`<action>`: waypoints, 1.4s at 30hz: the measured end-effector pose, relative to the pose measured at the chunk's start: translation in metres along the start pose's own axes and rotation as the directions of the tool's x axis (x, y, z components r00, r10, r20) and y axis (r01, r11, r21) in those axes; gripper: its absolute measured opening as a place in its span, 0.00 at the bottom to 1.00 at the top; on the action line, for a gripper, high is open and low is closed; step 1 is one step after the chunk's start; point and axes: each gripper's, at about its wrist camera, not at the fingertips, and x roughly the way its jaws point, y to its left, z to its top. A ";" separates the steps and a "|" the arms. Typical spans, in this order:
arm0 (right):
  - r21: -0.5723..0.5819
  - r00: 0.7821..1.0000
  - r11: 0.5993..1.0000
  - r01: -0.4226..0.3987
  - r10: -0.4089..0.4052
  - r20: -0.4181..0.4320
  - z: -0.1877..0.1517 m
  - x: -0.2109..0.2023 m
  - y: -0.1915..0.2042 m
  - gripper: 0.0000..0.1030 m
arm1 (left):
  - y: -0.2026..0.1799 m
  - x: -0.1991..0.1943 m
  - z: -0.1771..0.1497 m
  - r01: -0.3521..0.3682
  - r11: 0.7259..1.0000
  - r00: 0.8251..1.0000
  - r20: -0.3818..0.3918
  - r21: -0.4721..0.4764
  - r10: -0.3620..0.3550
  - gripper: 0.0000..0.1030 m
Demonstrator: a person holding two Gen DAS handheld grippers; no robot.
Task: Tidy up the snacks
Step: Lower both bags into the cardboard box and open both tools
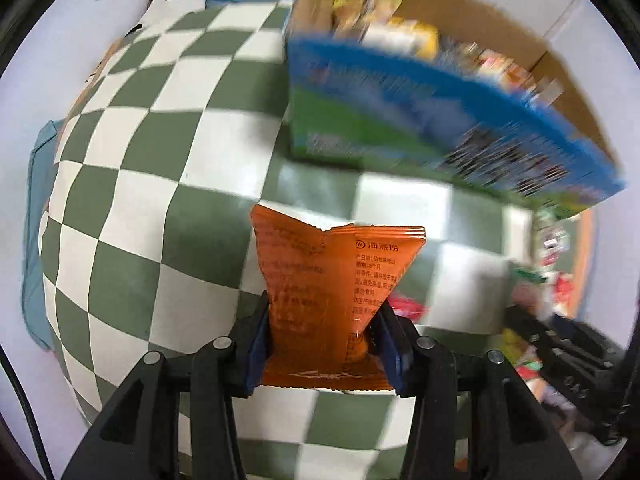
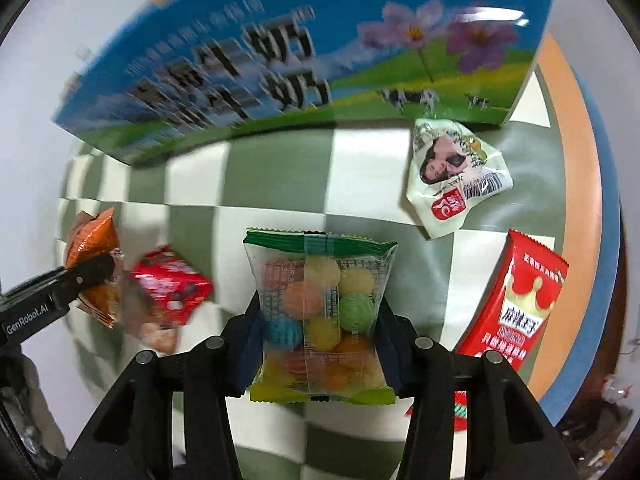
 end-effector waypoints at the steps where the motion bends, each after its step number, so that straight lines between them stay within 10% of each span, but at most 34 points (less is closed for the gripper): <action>1: 0.003 1.000 1.000 -0.023 0.023 0.019 0.001 -0.012 0.000 0.50 | -0.007 -0.014 0.003 0.029 1.000 0.999 0.019 -0.003 -0.029 0.43; 13: -0.003 0.956 0.992 -0.130 0.126 0.266 0.091 -0.135 -0.008 0.50 | -0.105 -0.070 0.126 0.224 0.971 0.969 0.088 0.086 -0.232 0.43; 20: 0.003 0.971 1.000 -0.023 0.021 0.237 0.166 -0.106 -0.011 0.50 | -0.126 0.004 0.201 0.266 0.964 0.957 -0.119 -0.007 -0.265 0.43; 30: 0.045 0.993 0.999 -0.005 0.000 0.115 0.189 -0.063 -0.029 0.54 | -0.146 0.053 0.214 0.221 0.975 0.948 -0.233 -0.009 -0.217 0.44; 35: 0.063 0.996 0.998 0.013 -0.019 0.084 0.195 -0.051 -0.027 0.82 | -0.149 0.060 0.218 0.195 0.981 0.960 -0.211 0.020 -0.186 0.94; 42: 0.037 0.996 0.997 0.067 -0.069 0.054 0.196 -0.042 -0.018 0.90 | -0.134 0.053 0.231 0.116 0.992 0.982 -0.155 0.038 -0.109 0.95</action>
